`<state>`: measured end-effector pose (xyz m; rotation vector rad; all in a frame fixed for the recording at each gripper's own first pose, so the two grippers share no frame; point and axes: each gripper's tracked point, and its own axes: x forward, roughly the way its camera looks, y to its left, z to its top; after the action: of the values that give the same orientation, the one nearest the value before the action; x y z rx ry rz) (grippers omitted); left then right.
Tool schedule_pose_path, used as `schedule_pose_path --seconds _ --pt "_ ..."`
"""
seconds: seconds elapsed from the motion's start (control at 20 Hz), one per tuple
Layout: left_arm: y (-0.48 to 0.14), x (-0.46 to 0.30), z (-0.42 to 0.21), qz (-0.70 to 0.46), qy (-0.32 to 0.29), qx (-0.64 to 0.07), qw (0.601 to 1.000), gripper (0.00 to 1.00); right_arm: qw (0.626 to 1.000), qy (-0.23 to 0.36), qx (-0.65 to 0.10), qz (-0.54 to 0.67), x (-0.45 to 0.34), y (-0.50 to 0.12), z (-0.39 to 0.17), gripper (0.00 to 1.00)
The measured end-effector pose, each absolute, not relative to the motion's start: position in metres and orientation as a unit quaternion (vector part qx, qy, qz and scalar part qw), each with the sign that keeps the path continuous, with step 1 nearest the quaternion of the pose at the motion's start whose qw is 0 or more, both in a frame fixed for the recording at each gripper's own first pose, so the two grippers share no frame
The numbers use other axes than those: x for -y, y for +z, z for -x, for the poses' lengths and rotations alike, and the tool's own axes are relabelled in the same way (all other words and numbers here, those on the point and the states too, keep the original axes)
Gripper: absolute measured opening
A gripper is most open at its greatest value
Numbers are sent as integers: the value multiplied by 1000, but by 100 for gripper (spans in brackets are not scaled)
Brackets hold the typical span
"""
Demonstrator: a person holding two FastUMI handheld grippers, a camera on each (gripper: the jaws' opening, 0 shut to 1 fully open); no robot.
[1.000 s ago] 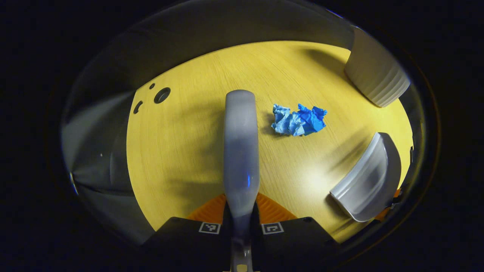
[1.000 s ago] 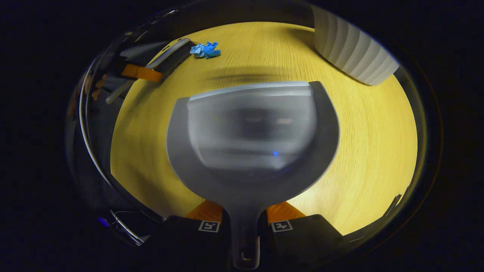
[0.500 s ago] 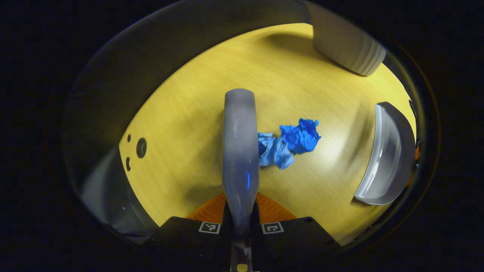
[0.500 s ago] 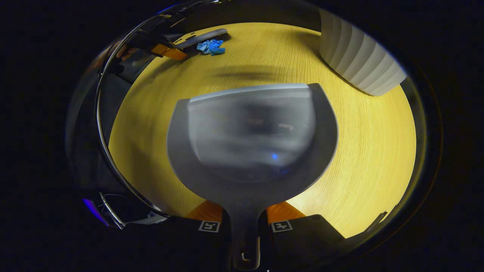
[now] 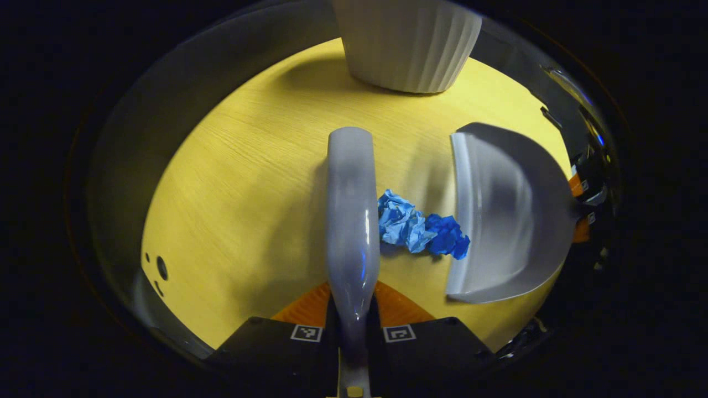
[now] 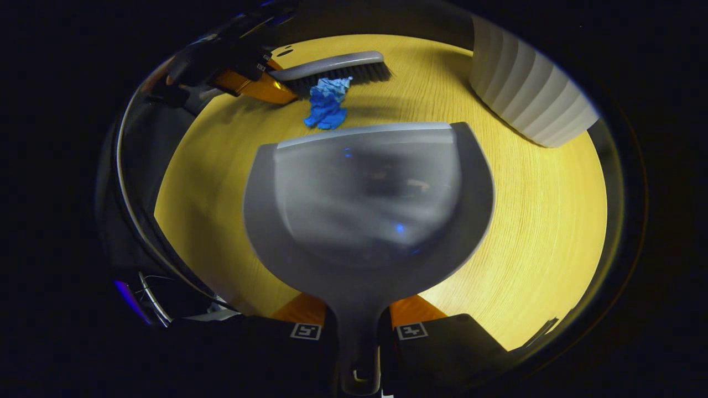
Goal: Pick up the small broom and dustpan from the desktop, sweep the trash into the dustpan with the broom, and then empty the trash into the garbage bin.
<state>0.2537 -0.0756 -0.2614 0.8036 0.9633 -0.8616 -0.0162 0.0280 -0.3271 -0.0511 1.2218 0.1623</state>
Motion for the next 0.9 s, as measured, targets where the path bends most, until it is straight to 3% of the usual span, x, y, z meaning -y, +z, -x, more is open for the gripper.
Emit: schedule_pose_path --seconds 0.15,0.55,0.9 --pt "-269 90 -204 -307 -401 -479 719 26 816 76 -572 15 -29 -328 16 34" --pt "-266 94 -147 -242 -408 -534 700 26 825 86 -559 20 -25 -328 16 34" --pt "-254 89 -120 -142 -362 -548 741 29 833 88 -547 15 -23 -331 12 34"
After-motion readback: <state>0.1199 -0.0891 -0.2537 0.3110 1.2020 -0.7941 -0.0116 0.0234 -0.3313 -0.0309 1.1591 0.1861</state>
